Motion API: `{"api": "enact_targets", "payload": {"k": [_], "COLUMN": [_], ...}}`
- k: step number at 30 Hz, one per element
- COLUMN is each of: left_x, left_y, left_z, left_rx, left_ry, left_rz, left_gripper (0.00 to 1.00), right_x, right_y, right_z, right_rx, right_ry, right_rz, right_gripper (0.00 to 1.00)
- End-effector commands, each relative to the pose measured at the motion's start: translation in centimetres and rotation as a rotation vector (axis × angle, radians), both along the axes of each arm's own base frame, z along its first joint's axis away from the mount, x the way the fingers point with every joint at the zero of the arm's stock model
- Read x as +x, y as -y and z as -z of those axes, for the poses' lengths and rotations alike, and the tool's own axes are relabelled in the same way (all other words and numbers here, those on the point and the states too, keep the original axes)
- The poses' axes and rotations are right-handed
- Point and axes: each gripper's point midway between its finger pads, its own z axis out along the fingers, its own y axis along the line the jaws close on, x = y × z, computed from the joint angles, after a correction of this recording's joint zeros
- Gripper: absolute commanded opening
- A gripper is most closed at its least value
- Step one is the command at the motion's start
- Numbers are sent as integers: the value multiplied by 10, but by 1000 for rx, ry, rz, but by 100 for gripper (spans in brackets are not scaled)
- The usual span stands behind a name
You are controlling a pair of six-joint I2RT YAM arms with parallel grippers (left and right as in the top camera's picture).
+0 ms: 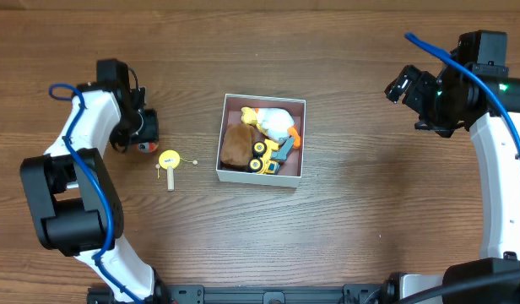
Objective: Pack container
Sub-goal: 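Grasp the red-and-blue ball with the left gripper and lift it, then carry the ball into the box and release it beside the duck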
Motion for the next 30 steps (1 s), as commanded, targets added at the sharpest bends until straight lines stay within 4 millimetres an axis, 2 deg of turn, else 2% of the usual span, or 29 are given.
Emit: {"api": "enact_targets", "payload": {"k": [1, 3, 5, 8, 9, 12, 14, 17, 20, 22, 25, 30], "left_x": [31, 33, 31, 24, 20, 9, 5, 0, -6, -6, 2, 26], "left_y": [47, 73, 110, 169, 197, 251, 276, 313, 331, 332, 322, 289], "left_z": [-105, -139, -171, -199, -202, -196, -186, -153, -114, -96, -87, -87], "left_rx": [-56, -57, -67, -85, -96, -125, -136, -145, -134, -115, -63, 71], "left_ry": [211, 264, 328, 405, 429, 439, 431, 375, 287, 249, 240, 272], "left_rz": [117, 186, 291, 449, 523, 643, 698, 773, 814, 815, 773, 706], "left_gripper": [45, 43, 43, 43, 43, 42, 42, 43, 42, 40, 40, 40], "right_x": [0, 0, 0, 0, 0, 0, 0, 0, 0, 0, 0, 0], "right_y": [0, 0, 0, 0, 0, 0, 0, 0, 0, 0, 0, 0], "right_z": [-16, -16, -16, -16, -16, -16, -16, -16, -16, -16, -16, -16], "right_rx": [-2, -2, -2, -2, -2, -2, -2, -2, -2, -2, -2, -3], "right_ry": [47, 47, 47, 47, 47, 47, 47, 47, 47, 47, 47, 47], "right_rz": [6, 6, 6, 6, 6, 6, 6, 6, 6, 6, 6, 5], "right_gripper": [100, 100, 100, 100, 100, 100, 100, 100, 100, 100, 100, 100]}}
